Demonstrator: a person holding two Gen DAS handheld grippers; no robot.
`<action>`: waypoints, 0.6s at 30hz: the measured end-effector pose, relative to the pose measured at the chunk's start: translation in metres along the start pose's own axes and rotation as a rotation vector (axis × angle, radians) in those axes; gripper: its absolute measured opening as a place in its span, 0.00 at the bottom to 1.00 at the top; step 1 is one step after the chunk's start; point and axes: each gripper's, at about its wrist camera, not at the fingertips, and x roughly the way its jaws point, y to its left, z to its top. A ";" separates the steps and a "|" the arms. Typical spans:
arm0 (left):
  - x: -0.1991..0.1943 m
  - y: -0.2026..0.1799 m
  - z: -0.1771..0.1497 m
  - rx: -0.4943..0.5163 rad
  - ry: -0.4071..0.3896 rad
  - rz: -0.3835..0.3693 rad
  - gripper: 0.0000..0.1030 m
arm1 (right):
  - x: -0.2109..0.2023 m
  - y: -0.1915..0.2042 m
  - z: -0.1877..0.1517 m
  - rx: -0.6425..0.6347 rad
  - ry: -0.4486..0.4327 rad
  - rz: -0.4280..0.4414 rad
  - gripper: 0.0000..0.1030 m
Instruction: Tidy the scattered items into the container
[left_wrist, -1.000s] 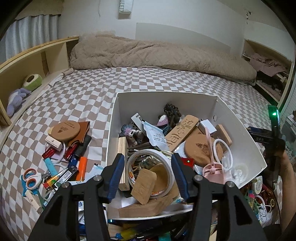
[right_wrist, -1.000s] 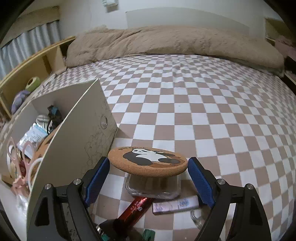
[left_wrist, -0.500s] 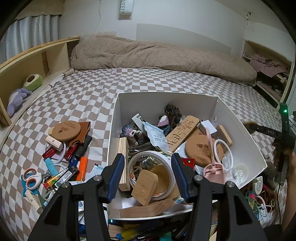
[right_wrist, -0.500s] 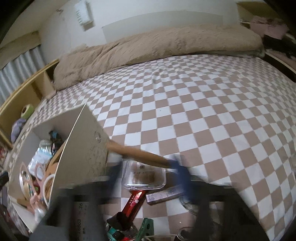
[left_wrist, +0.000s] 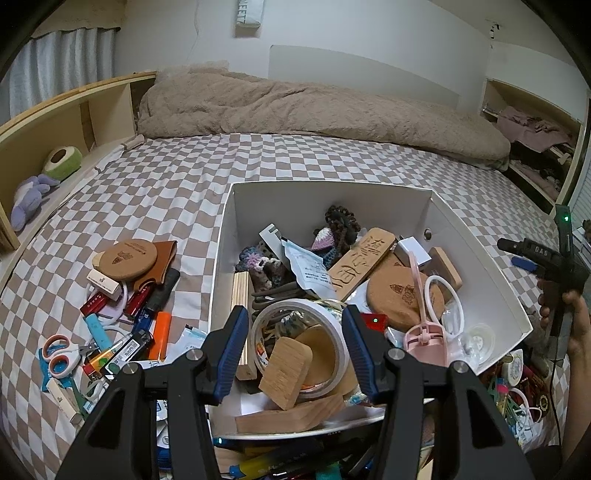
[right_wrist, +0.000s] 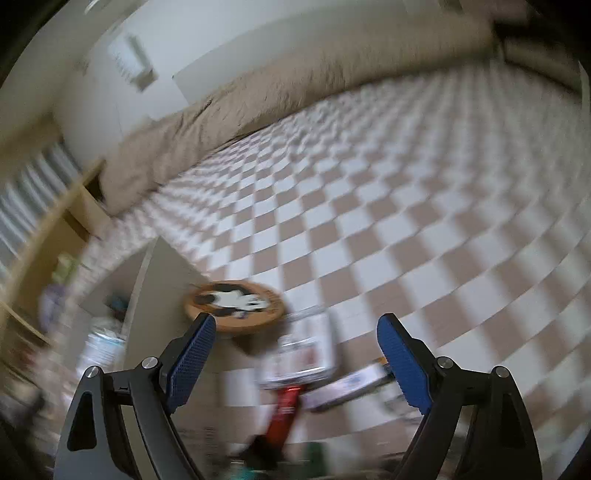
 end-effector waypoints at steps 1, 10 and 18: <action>0.000 0.000 0.000 -0.002 0.000 0.000 0.51 | 0.006 -0.002 0.003 0.020 0.020 0.020 0.97; 0.006 -0.002 0.004 -0.006 -0.008 -0.016 0.51 | 0.057 -0.020 0.016 0.305 0.275 0.295 1.00; 0.010 -0.011 0.003 0.020 0.004 -0.025 0.51 | 0.075 -0.018 -0.015 0.587 0.419 0.489 1.00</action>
